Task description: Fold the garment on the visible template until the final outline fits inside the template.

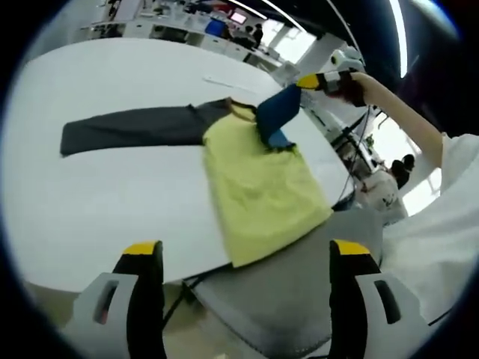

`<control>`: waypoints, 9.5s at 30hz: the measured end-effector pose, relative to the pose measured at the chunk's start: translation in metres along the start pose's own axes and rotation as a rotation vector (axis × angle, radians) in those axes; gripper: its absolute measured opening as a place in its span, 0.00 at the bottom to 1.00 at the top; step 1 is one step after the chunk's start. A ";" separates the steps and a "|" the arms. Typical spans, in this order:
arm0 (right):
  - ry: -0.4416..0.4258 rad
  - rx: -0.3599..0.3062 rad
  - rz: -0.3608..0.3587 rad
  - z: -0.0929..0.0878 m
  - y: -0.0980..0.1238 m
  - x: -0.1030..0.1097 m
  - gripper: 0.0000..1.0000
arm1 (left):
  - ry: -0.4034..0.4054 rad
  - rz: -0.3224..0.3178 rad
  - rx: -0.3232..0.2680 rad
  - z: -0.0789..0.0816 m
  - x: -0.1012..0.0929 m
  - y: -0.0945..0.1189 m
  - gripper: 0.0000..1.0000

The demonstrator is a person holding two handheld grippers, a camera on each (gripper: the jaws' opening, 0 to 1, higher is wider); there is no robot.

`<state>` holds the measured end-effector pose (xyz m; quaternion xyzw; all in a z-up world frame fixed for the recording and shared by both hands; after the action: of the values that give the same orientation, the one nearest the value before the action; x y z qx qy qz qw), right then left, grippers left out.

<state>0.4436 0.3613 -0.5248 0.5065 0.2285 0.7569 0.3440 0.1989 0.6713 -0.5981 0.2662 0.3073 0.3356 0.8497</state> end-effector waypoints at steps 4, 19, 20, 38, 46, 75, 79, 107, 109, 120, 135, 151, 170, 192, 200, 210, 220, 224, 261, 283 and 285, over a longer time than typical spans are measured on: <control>-0.006 0.002 -0.004 -0.002 -0.002 0.000 0.02 | 0.002 -0.002 0.004 -0.001 0.004 -0.001 0.88; -0.013 0.028 -0.020 -0.015 -0.019 0.006 0.02 | -0.009 -0.036 0.014 0.000 0.012 -0.007 0.88; -0.014 0.029 -0.021 -0.015 -0.020 0.006 0.02 | -0.010 -0.036 0.014 0.001 0.013 -0.007 0.88; -0.020 0.056 -0.041 -0.018 -0.043 0.007 0.02 | -0.010 -0.055 0.012 0.007 0.023 -0.010 0.87; -0.040 0.065 -0.069 -0.022 -0.055 0.006 0.02 | -0.012 -0.049 -0.003 0.010 0.028 -0.011 0.87; -0.150 0.107 -0.111 -0.037 -0.114 0.025 0.03 | 0.049 -0.038 -0.066 -0.002 0.045 -0.015 0.87; -0.154 0.108 -0.115 -0.041 -0.121 0.029 0.03 | 0.055 -0.038 -0.069 -0.004 0.046 -0.016 0.87; -0.352 -0.110 -0.203 -0.075 -0.156 0.050 0.03 | 0.082 -0.046 -0.078 -0.017 0.052 -0.018 0.87; -0.345 -0.107 -0.210 -0.074 -0.159 0.048 0.03 | 0.085 -0.044 -0.077 -0.019 0.053 -0.017 0.87; -0.350 -0.089 -0.225 -0.075 -0.171 0.044 0.03 | 0.108 -0.033 -0.083 -0.025 0.058 -0.013 0.87; -0.361 -0.070 -0.239 -0.074 -0.191 0.039 0.03 | 0.125 -0.031 -0.080 -0.032 0.062 -0.014 0.88; -0.376 -0.052 -0.248 -0.081 -0.211 0.036 0.03 | 0.109 -0.056 -0.060 -0.032 0.056 -0.023 0.87; -0.427 -0.085 -0.167 -0.078 -0.218 0.047 0.08 | 0.080 -0.109 -0.043 -0.024 0.035 -0.034 0.89; -0.486 -0.062 0.045 -0.085 -0.189 0.051 0.28 | 0.059 -0.075 -0.036 -0.009 0.023 -0.017 0.90; -0.455 -0.105 0.068 -0.093 -0.157 0.036 0.31 | 0.028 -0.076 -0.023 -0.002 0.009 -0.014 0.89; -0.389 -0.133 0.129 -0.105 -0.128 0.033 0.40 | 0.008 -0.070 -0.016 -0.001 -0.006 -0.010 0.89; -0.348 -0.170 0.171 -0.115 -0.102 0.033 0.47 | 0.013 -0.068 -0.035 -0.003 -0.022 0.000 0.89; -0.324 -0.188 0.186 -0.117 -0.091 0.032 0.51 | 0.006 -0.067 -0.034 -0.002 -0.027 0.001 0.88; -0.243 -0.358 0.186 -0.137 0.028 -0.030 0.72 | -0.078 -0.065 -0.004 0.031 -0.049 -0.009 0.88; 0.067 -0.360 0.181 -0.166 0.084 -0.038 0.95 | -0.100 -0.071 0.015 0.045 -0.053 -0.022 0.88; 0.070 -0.368 0.184 -0.169 0.089 -0.039 0.96 | -0.100 -0.071 0.021 0.044 -0.053 -0.022 0.88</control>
<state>0.2712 0.2738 -0.5513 0.4271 0.0511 0.8312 0.3522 0.2079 0.6071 -0.5650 0.2803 0.2773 0.2883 0.8726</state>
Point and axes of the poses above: the point that each gripper's makers call its tool centre point, and the gripper's own axes: y roughly backward along the fingers, x roughly to its left, z roughly out of its top, the point moved 8 cm from there along y, roughly backward along the fingers, and after that the axes turned 15 degrees about -y, right-handed, at the moved point
